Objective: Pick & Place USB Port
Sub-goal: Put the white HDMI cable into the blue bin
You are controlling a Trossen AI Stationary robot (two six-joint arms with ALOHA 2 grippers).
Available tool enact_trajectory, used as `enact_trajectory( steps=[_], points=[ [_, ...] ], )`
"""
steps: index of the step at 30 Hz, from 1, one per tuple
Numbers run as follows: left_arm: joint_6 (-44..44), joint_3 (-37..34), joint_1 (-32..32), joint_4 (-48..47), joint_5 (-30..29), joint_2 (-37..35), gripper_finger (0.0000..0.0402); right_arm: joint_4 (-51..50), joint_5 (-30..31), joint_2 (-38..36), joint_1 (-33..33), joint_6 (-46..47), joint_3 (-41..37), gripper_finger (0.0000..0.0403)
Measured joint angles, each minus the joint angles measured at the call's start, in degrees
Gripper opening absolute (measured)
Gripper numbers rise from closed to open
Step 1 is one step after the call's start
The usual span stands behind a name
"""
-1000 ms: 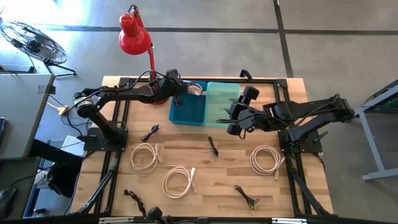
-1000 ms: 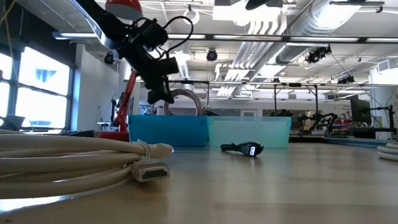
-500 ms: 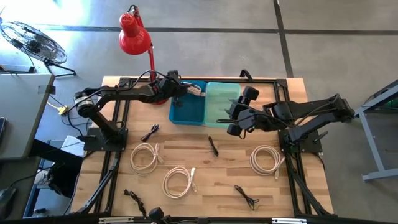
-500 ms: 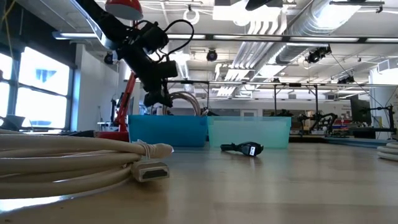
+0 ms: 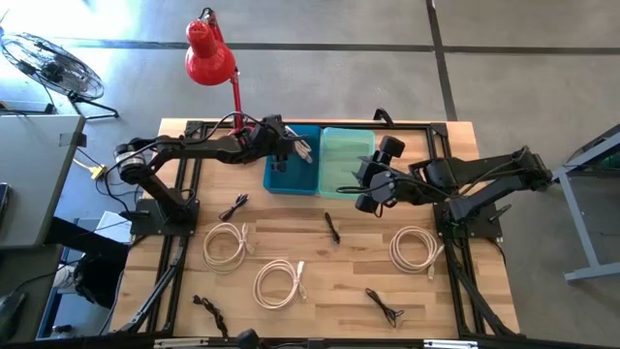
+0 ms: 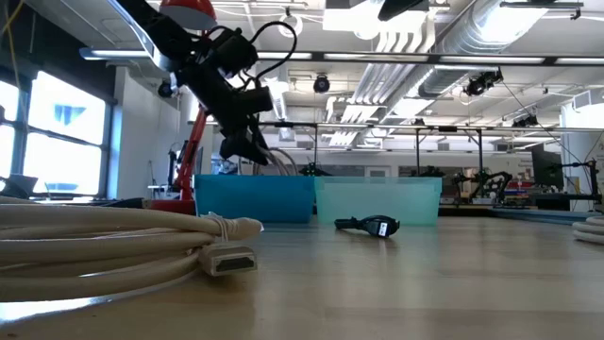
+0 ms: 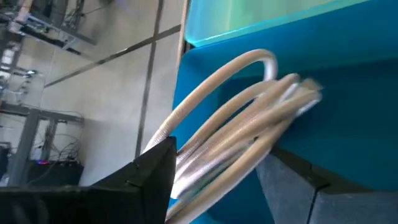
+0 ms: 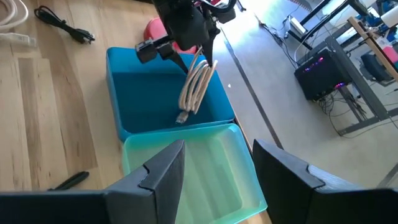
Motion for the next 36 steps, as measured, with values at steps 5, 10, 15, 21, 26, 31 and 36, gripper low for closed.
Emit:
enact_trajectory(
  steps=[5,10,15,21,26,31,36],
  points=[
    [-1.07,-0.07,-1.05,-4.11,0.64,-1.54,0.0213,-0.43,0.00,0.00,0.00,0.00,0.00,0.0183],
    [-3.44,-0.02,-3.16,-8.02,3.90,-4.75,0.0213,-0.78,0.00,0.00,0.00,-0.01,0.00,0.0183],
    [-3.66,0.00,-6.43,-9.89,6.05,-8.56,0.0213,-1.11,-0.02,0.00,-0.01,-0.02,0.00,0.0183],
    [-5.99,0.04,-10.77,-21.02,8.92,-15.23,0.0214,-3.02,-0.04,0.00,-0.01,1.30,0.00,0.0183],
    [-11.97,0.02,-15.13,-35.71,10.19,-22.72,0.0214,-4.76,-0.02,0.00,0.00,2.08,0.00,0.0183],
    [-19.31,0.02,-19.00,-50.08,12.96,-28.06,0.0214,-4.59,-0.04,0.00,0.00,2.01,0.00,0.0183],
    [-30.21,-0.53,-23.95,-61.54,19.35,-28.79,0.0214,-4.35,-0.03,0.00,-0.01,1.99,0.00,0.0183]
  ],
)
